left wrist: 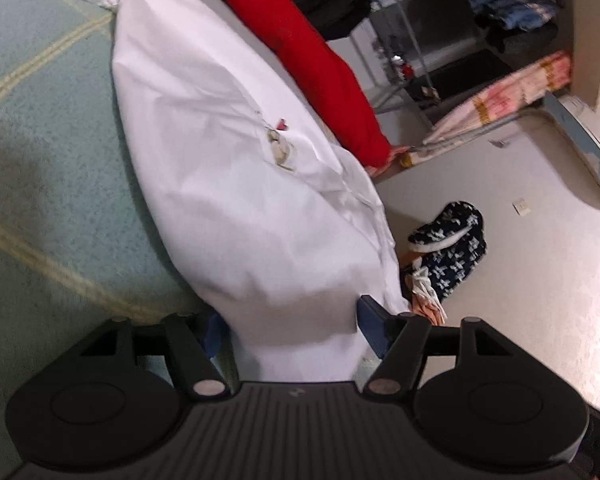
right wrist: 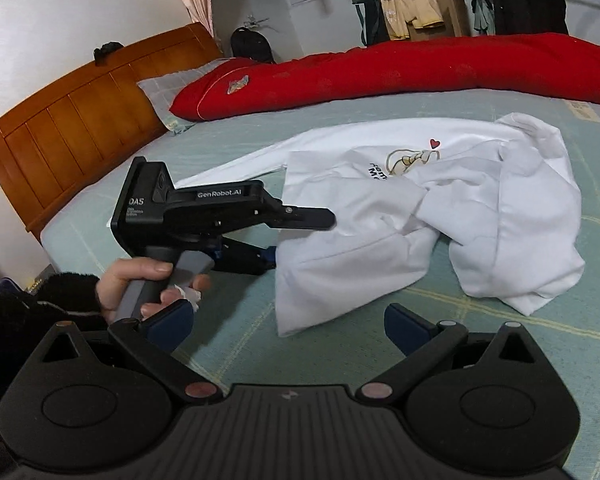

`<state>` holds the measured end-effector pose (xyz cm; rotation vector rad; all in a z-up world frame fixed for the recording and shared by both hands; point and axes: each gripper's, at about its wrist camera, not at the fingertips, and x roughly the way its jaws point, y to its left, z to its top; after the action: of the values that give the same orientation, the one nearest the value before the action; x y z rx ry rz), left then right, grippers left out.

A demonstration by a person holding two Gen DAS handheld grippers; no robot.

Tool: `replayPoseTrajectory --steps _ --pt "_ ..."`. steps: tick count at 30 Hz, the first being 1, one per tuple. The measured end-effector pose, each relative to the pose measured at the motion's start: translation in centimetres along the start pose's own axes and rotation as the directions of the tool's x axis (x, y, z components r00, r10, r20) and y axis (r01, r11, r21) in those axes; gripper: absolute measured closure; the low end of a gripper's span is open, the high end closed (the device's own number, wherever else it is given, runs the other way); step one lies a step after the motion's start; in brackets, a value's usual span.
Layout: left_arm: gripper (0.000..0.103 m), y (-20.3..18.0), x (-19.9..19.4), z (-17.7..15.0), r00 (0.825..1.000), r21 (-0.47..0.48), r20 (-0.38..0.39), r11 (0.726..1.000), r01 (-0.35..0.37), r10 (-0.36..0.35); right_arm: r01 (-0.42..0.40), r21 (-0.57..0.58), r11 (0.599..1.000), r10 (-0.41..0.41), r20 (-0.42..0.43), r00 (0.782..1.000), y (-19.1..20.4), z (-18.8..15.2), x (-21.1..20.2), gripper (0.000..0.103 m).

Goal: Fold clothes

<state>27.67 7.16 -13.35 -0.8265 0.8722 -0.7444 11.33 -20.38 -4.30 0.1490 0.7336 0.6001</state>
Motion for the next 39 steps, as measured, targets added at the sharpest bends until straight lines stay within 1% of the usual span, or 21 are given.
replayPoseTrajectory --steps 1,3,4,7,10,12,14,16,18,19,22,26,27,28,29,32,33,35,37,38,39 --pt "0.036 0.0 -0.4 -0.5 1.000 -0.009 -0.007 1.000 0.026 -0.026 0.000 0.002 1.000 0.000 -0.002 1.000 0.1 0.0 0.0 0.000" --pt "0.033 0.0 -0.9 -1.5 0.998 -0.044 0.010 0.997 0.070 -0.069 0.004 0.008 1.000 -0.004 -0.011 1.000 0.0 -0.2 0.2 0.000" --pt "0.032 0.0 -0.8 -1.8 0.996 -0.046 0.015 0.995 0.090 -0.090 0.010 0.010 1.000 -0.010 -0.015 1.000 0.0 -0.2 0.3 0.000" --pt "0.031 -0.4 0.7 -1.2 0.998 -0.025 0.033 0.998 0.063 -0.062 0.029 0.026 0.999 -0.028 -0.029 0.999 -0.3 -0.5 0.7 0.000" --pt "0.034 0.1 1.5 -0.1 0.995 -0.071 0.081 0.995 0.062 -0.057 0.042 0.041 0.998 -0.041 -0.033 0.999 -0.4 -0.7 0.5 0.000" --pt "0.034 -0.3 1.0 -0.3 0.993 -0.070 0.093 0.995 0.075 -0.068 0.044 0.050 0.998 -0.043 -0.030 0.999 -0.5 -1.0 0.3 0.000" --pt "0.034 -0.9 -0.4 -1.3 0.989 -0.062 0.124 0.994 0.088 -0.080 0.051 0.057 0.997 -0.050 -0.031 0.998 -0.7 -1.3 0.1 0.000" --pt "0.034 -1.8 -1.8 -1.8 0.981 -0.048 0.169 0.993 0.108 -0.099 0.063 0.061 0.996 -0.060 -0.041 0.997 -1.1 -1.6 0.3 0.000" --pt "0.034 -2.7 -3.2 -2.1 0.969 -0.021 0.221 0.992 0.121 -0.114 0.072 0.071 0.995 -0.068 -0.049 0.996 -1.4 -1.8 0.5 0.000" --pt "0.034 -2.6 -3.4 -2.2 0.966 -0.023 0.228 0.991 0.130 -0.121 0.076 0.075 0.994 -0.072 -0.052 0.996 -1.5 -1.9 0.7 0.000" --pt "0.034 -2.3 -3.5 -2.4 0.960 -0.032 0.241 0.987 0.155 -0.143 0.066 0.071 0.995 -0.062 -0.049 0.997 -1.3 -2.0 0.7 0.000" --pt "0.034 -0.6 -2.3 -3.3 0.977 -0.055 0.178 0.990 0.131 -0.120 0.063 0.067 0.996 -0.060 -0.045 0.997 -1.1 -2.0 0.6 0.000" --pt "0.035 0.0 -1.9 -3.5 0.980 -0.064 0.166 0.991 0.118 -0.106 0.060 0.069 0.996 -0.057 -0.044 0.997 -1.1 -2.0 0.5 0.000" --pt "0.038 0.5 -1.6 -3.7 0.984 -0.073 0.154 0.992 0.104 -0.092 0.060 0.071 0.996 -0.057 -0.044 0.997 -1.1 -2.0 0.5 0.000" --pt "0.041 0.6 -1.5 -3.7 0.984 -0.073 0.157 0.992 0.102 -0.089 0.064 0.072 0.995 -0.061 -0.046 0.997 -1.2 -2.1 0.5 0.000" --pt "0.044 0.5 -1.3 -3.7 0.980 -0.066 0.177 0.993 0.101 -0.088 0.068 0.076 0.995 -0.064 -0.053 0.997 -1.3 -2.2 0.6 0.000" --pt "0.050 0.5 -1.2 -3.7 0.979 -0.063 0.183 0.993 0.101 -0.088 0.067 0.078 0.995 -0.063 -0.055 0.997 -1.4 -2.3 0.7 0.000" --pt "0.058 0.2 -0.9 -3.9 0.980 -0.046 0.185 0.996 0.081 -0.071 0.069 0.082 0.994 -0.064 -0.057 0.996 -1.4 -2.4 0.8 0.000" --pt "0.058 -0.1 -0.6 -4.2 0.981 -0.028 0.186 0.998 0.059 -0.053 0.068 0.086 0.994 -0.063 -0.061 0.996 -1.4 -2.5 0.9 0.000" --pt "0.060 -0.2 -0.5 -4.4 0.981 -0.018 0.187 0.999 0.048 -0.044 0.070 0.090 0.994 -0.064 -0.064 0.996 -1.5 -2.5 0.9 0.000" --pt "0.063 -0.4 -0.3 -4.5 0.982 -0.009 0.188 0.999 0.037 -0.035 0.071 0.094 0.993 -0.065 -0.067 0.996 -1.5 -2.6 1.0 0.000"
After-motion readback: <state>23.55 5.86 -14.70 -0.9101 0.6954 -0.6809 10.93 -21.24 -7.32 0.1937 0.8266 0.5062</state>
